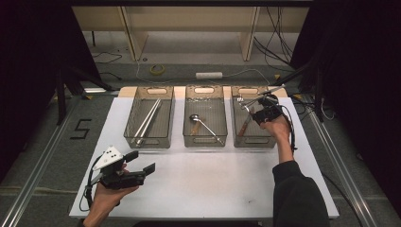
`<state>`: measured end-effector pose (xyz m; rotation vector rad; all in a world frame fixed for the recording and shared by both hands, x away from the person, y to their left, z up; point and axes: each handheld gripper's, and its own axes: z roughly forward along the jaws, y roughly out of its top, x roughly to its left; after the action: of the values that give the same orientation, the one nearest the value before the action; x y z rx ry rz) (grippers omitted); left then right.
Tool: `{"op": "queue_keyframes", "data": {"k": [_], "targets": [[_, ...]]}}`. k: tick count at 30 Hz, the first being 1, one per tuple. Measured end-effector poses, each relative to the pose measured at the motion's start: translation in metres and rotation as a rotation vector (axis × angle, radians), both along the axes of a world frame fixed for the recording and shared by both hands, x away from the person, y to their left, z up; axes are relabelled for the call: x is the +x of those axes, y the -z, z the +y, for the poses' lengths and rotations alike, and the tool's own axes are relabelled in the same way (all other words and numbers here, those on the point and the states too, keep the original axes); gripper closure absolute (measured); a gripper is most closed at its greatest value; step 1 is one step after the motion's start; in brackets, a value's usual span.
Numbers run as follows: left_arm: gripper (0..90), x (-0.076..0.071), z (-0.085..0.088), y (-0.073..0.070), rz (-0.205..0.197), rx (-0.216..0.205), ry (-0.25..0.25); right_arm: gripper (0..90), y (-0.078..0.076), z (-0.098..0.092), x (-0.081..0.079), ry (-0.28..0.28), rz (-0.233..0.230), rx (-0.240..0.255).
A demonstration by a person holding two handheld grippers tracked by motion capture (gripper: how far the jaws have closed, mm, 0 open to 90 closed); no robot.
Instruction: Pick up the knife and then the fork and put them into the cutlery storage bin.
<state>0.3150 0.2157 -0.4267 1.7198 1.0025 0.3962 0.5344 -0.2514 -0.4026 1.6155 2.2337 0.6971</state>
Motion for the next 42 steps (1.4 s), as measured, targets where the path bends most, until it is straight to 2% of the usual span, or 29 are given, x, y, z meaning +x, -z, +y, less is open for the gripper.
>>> {"op": "queue_keyframes", "data": {"k": [2, 5, 7, 10, 16, 21, 23, 28, 36, 42], "targets": [[16.0, 0.0, 0.0, 0.0, -0.001, -0.002, -0.001, 76.2, 0.003, 0.0, 0.001, 0.001, 0.015, 0.002], [16.0, 0.0, 0.0, 0.0, 0.0, -0.002, 0.0, 75.3, 0.003, 0.0, 0.0, -0.014, 0.008, 0.028], [16.0, 0.0, 0.001, 0.0, 0.001, -0.003, 0.0, 68.7, 0.0, 0.0, -0.001, -0.014, 0.005, 0.026], [16.0, 0.0, 0.0, 0.0, 0.0, -0.003, 0.0, 66.4, -0.007, -0.003, -0.004, -0.024, -0.012, 0.036], [16.0, 0.0, -0.001, 0.0, 0.001, -0.003, -0.002, 55.1, -0.016, -0.002, -0.015, -0.067, -0.048, 0.085], [16.0, 0.0, 0.0, 0.0, 0.004, -0.001, -0.003, 47.2, -0.018, 0.004, -0.028, -0.116, -0.095, 0.129], [16.0, 0.001, 0.0, 0.001, 0.006, -0.006, -0.002, 43.6, -0.018, 0.006, -0.034, -0.132, -0.109, 0.161], [16.0, 0.001, 0.001, 0.001, 0.011, -0.021, -0.004, 36.3, -0.018, 0.012, -0.05, -0.15, -0.146, 0.208], [16.0, 0.001, 0.001, 0.001, 0.016, -0.023, -0.007, 33.4, -0.021, 0.019, -0.081, -0.186, -0.237, 0.289], [16.0, 0.002, 0.001, 0.001, 0.024, -0.026, -0.011, 31.9, -0.018, 0.025, -0.102, -0.218, -0.285, 0.32]]}}
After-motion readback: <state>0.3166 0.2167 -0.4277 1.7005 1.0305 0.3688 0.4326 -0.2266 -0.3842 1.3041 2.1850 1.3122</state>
